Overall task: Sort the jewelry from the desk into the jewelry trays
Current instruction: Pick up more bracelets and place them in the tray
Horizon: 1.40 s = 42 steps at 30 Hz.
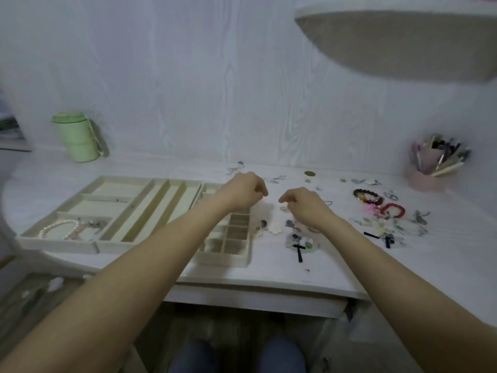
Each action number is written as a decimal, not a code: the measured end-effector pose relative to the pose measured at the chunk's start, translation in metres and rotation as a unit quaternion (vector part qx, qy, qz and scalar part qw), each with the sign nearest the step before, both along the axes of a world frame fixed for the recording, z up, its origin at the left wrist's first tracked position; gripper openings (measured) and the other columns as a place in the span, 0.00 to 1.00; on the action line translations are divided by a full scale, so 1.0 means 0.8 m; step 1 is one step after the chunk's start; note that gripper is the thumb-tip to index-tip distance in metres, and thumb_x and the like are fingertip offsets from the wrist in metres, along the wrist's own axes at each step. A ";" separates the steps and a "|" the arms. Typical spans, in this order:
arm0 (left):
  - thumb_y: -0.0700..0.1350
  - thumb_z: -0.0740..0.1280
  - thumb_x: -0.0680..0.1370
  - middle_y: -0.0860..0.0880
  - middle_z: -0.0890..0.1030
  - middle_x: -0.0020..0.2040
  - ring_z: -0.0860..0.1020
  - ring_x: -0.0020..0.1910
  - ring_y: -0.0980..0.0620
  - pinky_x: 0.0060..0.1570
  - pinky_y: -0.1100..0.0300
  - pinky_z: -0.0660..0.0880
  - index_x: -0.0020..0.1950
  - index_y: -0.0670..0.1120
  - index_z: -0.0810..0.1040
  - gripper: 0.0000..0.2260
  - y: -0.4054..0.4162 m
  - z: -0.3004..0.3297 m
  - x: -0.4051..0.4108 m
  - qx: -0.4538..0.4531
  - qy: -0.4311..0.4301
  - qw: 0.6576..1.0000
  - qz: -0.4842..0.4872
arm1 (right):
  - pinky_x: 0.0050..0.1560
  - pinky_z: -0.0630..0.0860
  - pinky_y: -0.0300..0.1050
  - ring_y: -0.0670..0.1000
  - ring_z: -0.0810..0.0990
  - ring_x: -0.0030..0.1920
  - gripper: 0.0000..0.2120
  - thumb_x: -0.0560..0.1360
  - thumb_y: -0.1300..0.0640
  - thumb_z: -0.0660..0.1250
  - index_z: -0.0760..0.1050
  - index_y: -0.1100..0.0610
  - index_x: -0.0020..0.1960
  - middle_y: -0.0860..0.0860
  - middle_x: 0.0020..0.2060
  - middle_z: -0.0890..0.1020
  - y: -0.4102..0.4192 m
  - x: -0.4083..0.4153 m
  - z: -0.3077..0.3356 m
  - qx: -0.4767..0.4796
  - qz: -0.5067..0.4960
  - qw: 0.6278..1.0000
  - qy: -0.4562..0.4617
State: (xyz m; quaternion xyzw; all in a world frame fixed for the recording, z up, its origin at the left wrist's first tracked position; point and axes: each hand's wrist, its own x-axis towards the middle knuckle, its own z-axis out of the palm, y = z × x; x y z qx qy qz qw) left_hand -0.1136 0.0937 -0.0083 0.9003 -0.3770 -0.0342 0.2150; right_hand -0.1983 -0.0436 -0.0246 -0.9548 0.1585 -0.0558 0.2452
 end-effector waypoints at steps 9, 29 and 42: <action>0.48 0.69 0.75 0.48 0.80 0.56 0.76 0.56 0.48 0.53 0.55 0.74 0.54 0.47 0.82 0.10 -0.075 -0.055 -0.033 0.121 -0.036 0.991 -0.047 | 0.47 0.68 0.39 0.49 0.75 0.50 0.10 0.74 0.56 0.69 0.79 0.57 0.55 0.52 0.54 0.79 -0.062 -0.052 -0.036 0.006 -0.006 0.999 0.048; 0.41 0.60 0.81 0.43 0.80 0.40 0.77 0.36 0.52 0.41 0.60 0.75 0.38 0.40 0.77 0.13 -0.071 -0.045 -0.047 -0.120 0.234 0.965 0.000 | 0.42 0.69 0.43 0.52 0.74 0.46 0.08 0.75 0.59 0.68 0.75 0.58 0.54 0.52 0.45 0.76 -0.057 -0.047 -0.045 0.066 -0.008 0.997 0.040; 0.39 0.55 0.83 0.47 0.75 0.39 0.78 0.38 0.53 0.41 0.60 0.79 0.42 0.43 0.69 0.10 -0.067 -0.035 -0.040 -0.310 0.346 0.885 0.033 | 0.41 0.78 0.42 0.52 0.79 0.37 0.04 0.80 0.59 0.61 0.71 0.60 0.49 0.54 0.38 0.80 -0.058 -0.041 -0.019 0.412 -0.058 0.903 -0.108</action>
